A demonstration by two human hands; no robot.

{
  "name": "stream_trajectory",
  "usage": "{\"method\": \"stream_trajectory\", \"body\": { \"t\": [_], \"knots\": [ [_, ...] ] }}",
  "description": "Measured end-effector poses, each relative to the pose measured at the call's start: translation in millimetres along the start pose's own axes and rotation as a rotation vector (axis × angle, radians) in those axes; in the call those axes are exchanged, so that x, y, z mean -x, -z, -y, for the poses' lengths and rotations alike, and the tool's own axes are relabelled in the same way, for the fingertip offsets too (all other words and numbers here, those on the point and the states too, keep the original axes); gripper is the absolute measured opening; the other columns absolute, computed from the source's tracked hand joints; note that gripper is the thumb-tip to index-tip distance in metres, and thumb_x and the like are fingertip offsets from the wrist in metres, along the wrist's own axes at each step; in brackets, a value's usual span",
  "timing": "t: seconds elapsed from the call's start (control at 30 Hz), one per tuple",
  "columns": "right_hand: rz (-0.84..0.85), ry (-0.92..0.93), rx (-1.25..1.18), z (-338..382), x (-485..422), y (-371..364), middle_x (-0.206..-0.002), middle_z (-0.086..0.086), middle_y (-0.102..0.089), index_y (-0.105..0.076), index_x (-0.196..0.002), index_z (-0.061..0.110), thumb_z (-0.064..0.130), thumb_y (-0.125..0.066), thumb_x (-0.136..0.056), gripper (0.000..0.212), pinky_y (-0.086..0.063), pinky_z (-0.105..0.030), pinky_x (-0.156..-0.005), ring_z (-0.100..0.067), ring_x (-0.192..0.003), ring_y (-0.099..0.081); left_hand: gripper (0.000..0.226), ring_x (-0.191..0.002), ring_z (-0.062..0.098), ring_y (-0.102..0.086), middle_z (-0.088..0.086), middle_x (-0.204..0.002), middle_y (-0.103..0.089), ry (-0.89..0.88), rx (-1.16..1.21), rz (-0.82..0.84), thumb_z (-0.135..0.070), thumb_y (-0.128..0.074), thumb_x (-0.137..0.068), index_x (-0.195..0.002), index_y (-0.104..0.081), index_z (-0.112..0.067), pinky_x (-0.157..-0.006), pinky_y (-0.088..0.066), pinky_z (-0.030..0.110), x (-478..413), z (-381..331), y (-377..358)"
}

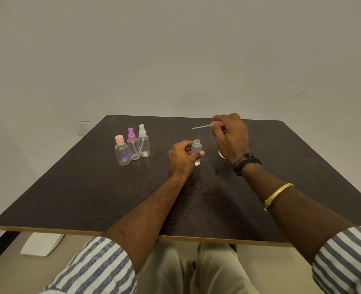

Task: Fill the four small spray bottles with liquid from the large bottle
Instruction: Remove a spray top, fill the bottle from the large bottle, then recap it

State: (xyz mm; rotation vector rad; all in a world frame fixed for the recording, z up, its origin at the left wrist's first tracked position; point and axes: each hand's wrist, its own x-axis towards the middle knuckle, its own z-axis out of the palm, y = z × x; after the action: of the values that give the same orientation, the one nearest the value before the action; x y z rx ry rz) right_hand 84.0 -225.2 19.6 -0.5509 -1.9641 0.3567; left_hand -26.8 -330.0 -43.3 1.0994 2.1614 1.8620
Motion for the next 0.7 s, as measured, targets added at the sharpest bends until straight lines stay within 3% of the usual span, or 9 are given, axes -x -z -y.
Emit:
{"method": "stream_trajectory", "body": {
  "t": [0.17,0.27,0.33,0.43,0.57,0.7],
  "knots": [
    [-0.050,0.063,0.026,9.9,-4.2,2.6,-0.096,-0.003,-0.052,-0.068,-0.093,0.015,0.019,-0.054,-0.095,0.015,-0.046,-0.028,-0.065,-0.015,-0.077,-0.053,0.045,-0.080,0.006,-0.069,0.003,-0.099,-0.077,-0.001,-0.010,-0.002,-0.022,-0.090,-0.072,-0.112,-0.074,-0.009,-0.069,-0.050,0.003,-0.4,1.1,-0.1],
    [0.009,0.093,0.047,15.5,-2.8,5.4,-0.095,-0.004,-0.050,-0.066,-0.090,0.013,0.017,-0.053,-0.094,0.014,-0.037,-0.014,-0.060,-0.012,-0.073,-0.049,0.045,-0.084,0.010,-0.071,0.005,-0.100,-0.077,-0.004,-0.002,-0.001,-0.022,-0.089,-0.072,-0.112,-0.074,-0.009,-0.071,-0.051,0.005,-0.8,1.7,-0.1],
    [0.049,0.109,0.068,17.3,-1.5,6.3,-0.095,-0.005,-0.048,-0.064,-0.090,0.011,0.017,-0.052,-0.093,0.014,-0.032,-0.012,-0.058,-0.013,-0.071,-0.046,0.045,-0.085,0.011,-0.071,0.006,-0.100,-0.077,-0.008,0.001,-0.003,-0.022,-0.089,-0.072,-0.112,-0.074,-0.008,-0.072,-0.052,0.006,-0.7,2.1,-0.4],
    [0.112,0.117,0.081,16.8,0.1,3.8,-0.095,-0.005,-0.047,-0.063,-0.091,0.011,0.020,-0.051,-0.093,0.015,-0.037,-0.023,-0.057,-0.016,-0.070,-0.048,0.045,-0.084,0.010,-0.071,0.004,-0.099,-0.077,-0.017,0.005,-0.002,-0.022,-0.089,-0.072,-0.113,-0.074,-0.008,-0.072,-0.053,0.008,0.1,1.6,-1.0],
    [0.206,0.147,0.090,16.7,2.8,-2.0,-0.102,-0.005,-0.054,-0.066,-0.105,0.015,0.022,-0.055,-0.094,0.017,-0.045,-0.027,-0.064,-0.016,-0.078,-0.054,0.043,-0.083,0.009,-0.072,0.001,-0.094,-0.077,-0.020,0.034,0.009,-0.023,-0.090,-0.071,-0.109,-0.076,-0.009,-0.075,-0.057,0.017,0.1,1.7,-0.8],
    [0.358,0.140,0.056,14.7,2.6,-8.8,-0.101,-0.003,-0.068,-0.066,-0.115,0.018,0.020,-0.069,-0.089,0.025,-0.056,-0.035,-0.076,-0.017,-0.082,-0.065,0.039,-0.081,0.006,-0.071,0.000,-0.091,-0.077,-0.021,0.060,0.016,-0.024,-0.089,-0.072,-0.106,-0.077,-0.010,-0.068,-0.054,0.012,-0.1,2.1,-0.3]
  ]
}}
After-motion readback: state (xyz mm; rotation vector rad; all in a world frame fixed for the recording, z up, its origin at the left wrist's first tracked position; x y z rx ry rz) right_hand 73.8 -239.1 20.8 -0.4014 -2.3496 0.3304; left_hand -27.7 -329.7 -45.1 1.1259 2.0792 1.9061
